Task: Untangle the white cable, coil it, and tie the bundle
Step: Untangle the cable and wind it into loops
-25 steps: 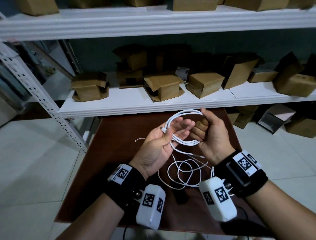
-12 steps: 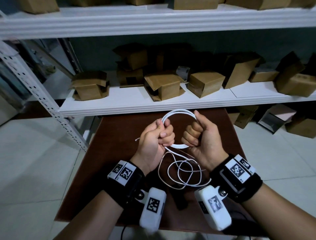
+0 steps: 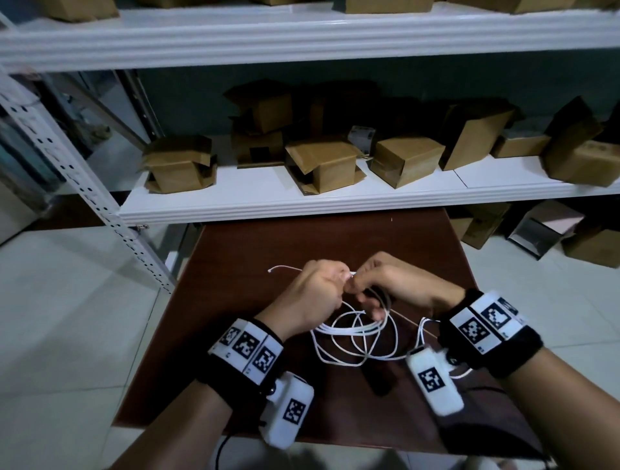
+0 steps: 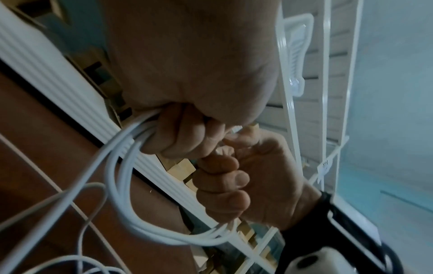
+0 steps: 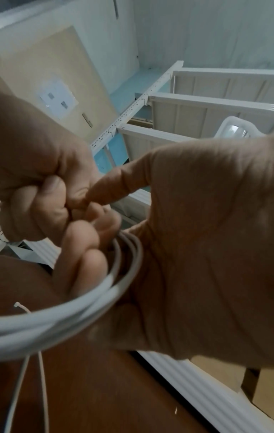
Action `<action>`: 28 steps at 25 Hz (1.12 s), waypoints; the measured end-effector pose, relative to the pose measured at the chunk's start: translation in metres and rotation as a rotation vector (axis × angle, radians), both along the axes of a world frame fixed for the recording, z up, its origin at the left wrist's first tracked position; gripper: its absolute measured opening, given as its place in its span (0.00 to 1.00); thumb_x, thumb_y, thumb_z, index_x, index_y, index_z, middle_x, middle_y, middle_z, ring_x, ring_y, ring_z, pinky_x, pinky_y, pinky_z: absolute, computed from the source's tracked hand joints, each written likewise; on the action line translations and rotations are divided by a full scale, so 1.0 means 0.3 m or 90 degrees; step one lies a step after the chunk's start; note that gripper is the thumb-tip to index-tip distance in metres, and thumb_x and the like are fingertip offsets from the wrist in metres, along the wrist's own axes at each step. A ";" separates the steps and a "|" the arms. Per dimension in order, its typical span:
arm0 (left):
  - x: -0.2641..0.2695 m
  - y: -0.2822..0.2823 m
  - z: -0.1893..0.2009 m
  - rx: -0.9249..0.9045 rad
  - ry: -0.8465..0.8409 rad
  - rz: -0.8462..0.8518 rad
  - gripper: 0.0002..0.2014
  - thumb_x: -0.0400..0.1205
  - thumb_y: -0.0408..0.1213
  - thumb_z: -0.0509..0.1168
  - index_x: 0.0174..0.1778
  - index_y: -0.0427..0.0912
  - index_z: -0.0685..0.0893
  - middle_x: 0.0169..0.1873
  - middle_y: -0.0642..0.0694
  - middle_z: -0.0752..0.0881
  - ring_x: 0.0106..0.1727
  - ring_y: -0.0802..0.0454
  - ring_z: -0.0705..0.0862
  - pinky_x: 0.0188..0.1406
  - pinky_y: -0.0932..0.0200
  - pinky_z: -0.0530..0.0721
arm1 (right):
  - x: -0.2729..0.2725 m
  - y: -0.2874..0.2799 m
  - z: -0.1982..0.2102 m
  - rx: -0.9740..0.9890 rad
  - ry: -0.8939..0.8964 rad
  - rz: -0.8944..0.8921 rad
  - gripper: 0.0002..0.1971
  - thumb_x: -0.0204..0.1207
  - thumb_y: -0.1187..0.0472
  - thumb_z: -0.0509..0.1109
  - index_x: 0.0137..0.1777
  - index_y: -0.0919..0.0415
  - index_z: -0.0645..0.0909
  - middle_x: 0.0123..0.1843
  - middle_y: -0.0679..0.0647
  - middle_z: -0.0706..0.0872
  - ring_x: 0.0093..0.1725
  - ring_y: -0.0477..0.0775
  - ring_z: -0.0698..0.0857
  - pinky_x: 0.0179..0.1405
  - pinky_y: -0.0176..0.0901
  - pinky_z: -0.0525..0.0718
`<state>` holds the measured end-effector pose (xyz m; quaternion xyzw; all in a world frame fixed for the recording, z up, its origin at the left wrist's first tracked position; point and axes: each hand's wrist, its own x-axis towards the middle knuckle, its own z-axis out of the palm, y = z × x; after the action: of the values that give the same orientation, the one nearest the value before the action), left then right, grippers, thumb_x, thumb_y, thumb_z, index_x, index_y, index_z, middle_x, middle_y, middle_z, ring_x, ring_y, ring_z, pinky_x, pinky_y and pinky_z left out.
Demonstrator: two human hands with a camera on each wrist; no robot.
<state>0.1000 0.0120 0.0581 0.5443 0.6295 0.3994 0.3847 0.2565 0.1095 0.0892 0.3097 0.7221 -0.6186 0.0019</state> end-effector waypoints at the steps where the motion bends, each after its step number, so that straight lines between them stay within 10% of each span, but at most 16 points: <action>1: -0.002 -0.007 0.002 -0.007 0.086 -0.025 0.14 0.84 0.42 0.57 0.37 0.44 0.84 0.24 0.53 0.76 0.25 0.57 0.72 0.25 0.62 0.68 | -0.001 0.000 -0.004 -0.013 -0.020 -0.004 0.12 0.68 0.54 0.73 0.28 0.60 0.81 0.24 0.60 0.76 0.22 0.56 0.77 0.28 0.45 0.73; 5: -0.005 -0.026 0.012 -0.001 0.189 -0.054 0.05 0.89 0.41 0.58 0.58 0.48 0.71 0.34 0.50 0.80 0.34 0.52 0.78 0.38 0.52 0.74 | -0.021 -0.001 -0.018 -0.149 0.025 -0.064 0.20 0.81 0.45 0.69 0.32 0.58 0.78 0.30 0.56 0.71 0.25 0.52 0.68 0.22 0.42 0.67; 9: -0.012 -0.019 -0.009 0.025 0.049 -0.065 0.10 0.85 0.45 0.59 0.60 0.54 0.66 0.31 0.51 0.74 0.27 0.59 0.71 0.32 0.51 0.73 | -0.028 -0.007 -0.024 -0.091 0.016 -0.041 0.29 0.78 0.31 0.67 0.31 0.56 0.72 0.27 0.52 0.64 0.25 0.49 0.59 0.21 0.40 0.55; 15: -0.040 -0.039 0.028 -0.050 -0.178 -0.170 0.18 0.86 0.39 0.63 0.67 0.42 0.63 0.28 0.53 0.71 0.25 0.61 0.67 0.24 0.67 0.68 | -0.014 0.001 -0.024 -0.181 0.075 0.031 0.26 0.85 0.46 0.70 0.29 0.58 0.68 0.25 0.50 0.60 0.21 0.47 0.56 0.21 0.40 0.53; 23: -0.055 -0.013 0.066 0.082 -0.532 -0.037 0.07 0.89 0.37 0.59 0.55 0.36 0.75 0.22 0.53 0.66 0.19 0.62 0.60 0.21 0.67 0.55 | -0.021 0.004 0.068 -0.292 0.358 -0.192 0.26 0.88 0.54 0.62 0.26 0.53 0.63 0.24 0.50 0.53 0.20 0.45 0.52 0.22 0.41 0.46; 28: -0.040 -0.002 0.058 0.092 -0.483 0.071 0.18 0.94 0.36 0.56 0.38 0.37 0.75 0.21 0.54 0.60 0.18 0.64 0.56 0.21 0.61 0.47 | -0.051 -0.019 0.008 -0.289 0.393 -0.230 0.26 0.89 0.52 0.62 0.27 0.53 0.63 0.23 0.49 0.56 0.20 0.46 0.53 0.25 0.45 0.45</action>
<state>0.0880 0.0113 0.0754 0.3485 0.4411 0.6360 0.5287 0.2411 0.1038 0.0917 0.2230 0.4686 -0.8160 -0.2546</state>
